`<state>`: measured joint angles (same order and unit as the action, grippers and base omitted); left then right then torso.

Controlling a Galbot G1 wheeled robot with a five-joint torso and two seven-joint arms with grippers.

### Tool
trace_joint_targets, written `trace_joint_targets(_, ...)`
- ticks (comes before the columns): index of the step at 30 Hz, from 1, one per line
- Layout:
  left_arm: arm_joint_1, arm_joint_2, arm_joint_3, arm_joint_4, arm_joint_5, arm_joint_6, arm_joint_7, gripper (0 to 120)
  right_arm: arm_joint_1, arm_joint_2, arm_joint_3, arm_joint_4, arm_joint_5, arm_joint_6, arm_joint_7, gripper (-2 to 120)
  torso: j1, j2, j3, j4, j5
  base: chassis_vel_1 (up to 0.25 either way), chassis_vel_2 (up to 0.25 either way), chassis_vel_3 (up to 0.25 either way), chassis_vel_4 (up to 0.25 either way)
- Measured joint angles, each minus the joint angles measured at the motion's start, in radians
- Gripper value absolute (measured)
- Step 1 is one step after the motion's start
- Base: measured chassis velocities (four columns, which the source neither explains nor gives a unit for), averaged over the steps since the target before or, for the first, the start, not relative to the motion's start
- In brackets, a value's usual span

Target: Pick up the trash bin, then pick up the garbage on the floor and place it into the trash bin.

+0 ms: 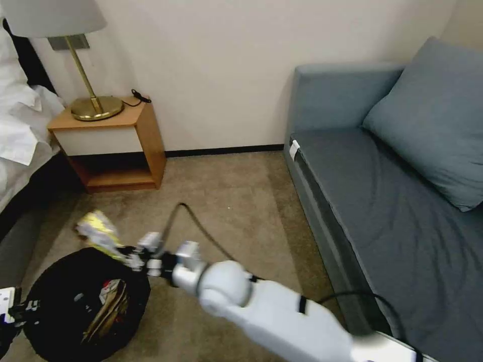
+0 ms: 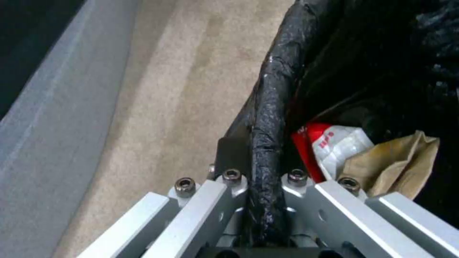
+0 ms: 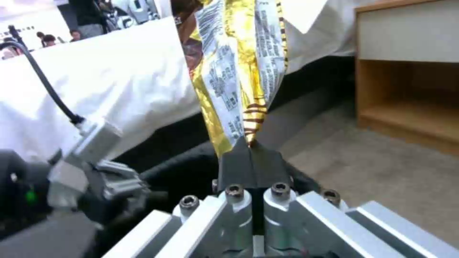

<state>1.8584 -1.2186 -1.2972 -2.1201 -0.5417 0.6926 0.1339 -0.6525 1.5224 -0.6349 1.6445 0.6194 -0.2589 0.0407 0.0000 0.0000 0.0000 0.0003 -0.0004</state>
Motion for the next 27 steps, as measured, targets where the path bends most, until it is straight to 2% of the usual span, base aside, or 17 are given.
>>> trace_joint_targets(3, 0.0, 0.001, -0.006, 0.0, -0.002, 0.0, 0.001, 3, 0.007, 0.049, -0.036, -0.039, 0.007, -0.005, 0.019, 0, 0.0, 0.0, 0.0, -0.0001, 0.0, 0.0, 0.0, 0.0, 0.0)
trace_joint_targets(6, 0.0, 0.001, -0.007, -0.003, -0.003, 0.001, 0.004, 3, 0.006, 0.06, -0.052, -0.058, 0.007, -0.005, 0.021, 0, 0.0, 0.0, 0.0, -0.0002, 0.0, 0.0, 0.0, 0.0, 0.0)
trace_joint_targets(10, -0.003, 0.002, -0.007, -0.003, -0.008, 0.003, 0.006, 3, 0.0, 0.062, -0.066, -0.07, 0.005, -0.018, 0.02, 9, 0.0, 0.0, 0.0, -0.0003, 0.0001, 0.0, 0.0, 0.0, 0.0)
trace_joint_targets(14, -0.008, 0.004, -0.007, -0.003, -0.012, 0.005, 0.007, 3, -0.004, 0.048, -0.073, -0.055, -0.006, -0.067, 0.021, 27, 0.0, 0.0, 0.0, -0.0004, 0.0002, 0.0, 0.0, 0.0, 0.0)
trace_joint_targets(16, -0.008, 0.004, -0.007, -0.004, -0.012, 0.005, 0.008, 3, -0.004, 0.044, -0.074, -0.051, -0.007, -0.075, 0.021, 30, 0.0, 0.0, 0.0, -0.0004, 0.0003, 0.0, 0.0, 0.0, 0.0)
trace_joint_targets(18, -0.008, 0.006, -0.007, -0.004, -0.013, 0.006, 0.009, 3, -0.004, 0.04, -0.078, -0.046, -0.012, -0.089, 0.021, 42, 0.0, 0.0, 0.0, -0.0003, 0.0003, 0.0, 0.0, 0.0, 0.0)
trace_joint_targets(19, -0.008, 0.006, -0.007, -0.004, -0.013, 0.006, 0.009, 3, -0.004, 0.04, -0.078, -0.046, -0.012, -0.089, 0.021, 42, 0.0, 0.0, 0.0, -0.0003, 0.0003, 0.0, 0.0, 0.0, 0.0)
trace_joint_targets(22, -0.009, 0.008, -0.008, -0.004, -0.014, 0.007, 0.01, 3, -0.006, 0.04, -0.079, -0.045, -0.016, -0.096, 0.021, 56, 0.0, 0.0, 0.0, -0.0003, 0.0003, 0.0, 0.0, 0.0, 0.0)
trace_joint_targets(23, -0.009, 0.008, -0.008, -0.004, -0.014, 0.007, 0.01, 3, -0.006, 0.04, -0.079, -0.045, -0.016, -0.096, 0.021, 56, 0.0, 0.0, 0.0, -0.0003, 0.0003, 0.0, 0.0, 0.0, 0.0)
trace_joint_targets(27, -0.012, 0.01, -0.008, -0.003, -0.017, 0.008, 0.01, 3, -0.012, 0.037, -0.072, -0.039, -0.033, -0.095, 0.021, 73, 0.0, 0.0, 0.0, -0.0003, 0.0004, 0.0, 0.0, 0.0, 0.0)
